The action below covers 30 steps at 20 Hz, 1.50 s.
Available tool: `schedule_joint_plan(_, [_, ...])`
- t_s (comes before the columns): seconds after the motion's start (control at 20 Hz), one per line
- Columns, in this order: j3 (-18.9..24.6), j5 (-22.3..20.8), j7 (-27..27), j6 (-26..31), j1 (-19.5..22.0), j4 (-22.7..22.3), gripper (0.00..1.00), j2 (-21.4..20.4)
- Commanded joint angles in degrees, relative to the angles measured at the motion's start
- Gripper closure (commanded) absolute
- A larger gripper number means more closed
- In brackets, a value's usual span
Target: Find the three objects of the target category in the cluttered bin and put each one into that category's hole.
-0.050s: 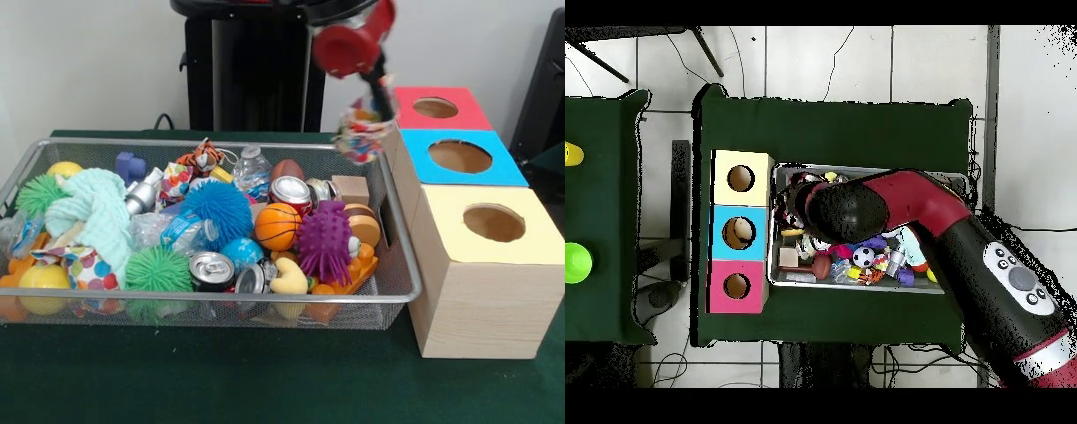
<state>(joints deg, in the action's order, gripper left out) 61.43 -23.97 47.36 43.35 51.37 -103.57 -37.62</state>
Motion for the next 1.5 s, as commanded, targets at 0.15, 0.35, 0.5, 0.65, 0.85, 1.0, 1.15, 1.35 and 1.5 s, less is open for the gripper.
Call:
schedule_joint_plan(0.15, [3.4, 4.6, 6.6, -4.9, -3.0, 0.6, 1.0, -0.1])
schedule_joint_plan(0.35, [0.9, 3.0, 5.5, -8.3, -5.2, 3.4, 1.0, 3.0])
schedule_joint_plan(0.5, [-2.0, -0.2, 4.3, -12.1, -7.0, 5.2, 1.0, 6.4])
schedule_joint_plan(0.65, [-3.8, -2.7, 3.1, -15.1, -7.7, 6.2, 1.0, 8.8])
schedule_joint_plan(0.85, [-4.4, -4.4, 2.0, -17.6, -7.8, 6.6, 1.0, 10.2])
schedule_joint_plan(1.0, [-4.5, -4.8, 2.0, -18.6, -8.0, 6.9, 1.0, 11.1])
schedule_joint_plan(1.15, [-4.8, -5.4, 2.2, -19.4, -8.3, 7.3, 1.0, 11.7])
schedule_joint_plan(1.35, [-5.9, -6.1, 2.8, -19.6, -8.8, 7.4, 1.0, 11.5])
schedule_joint_plan(1.5, [-6.9, -6.2, 3.6, -19.2, -9.0, 7.0, 1.0, 11.2])
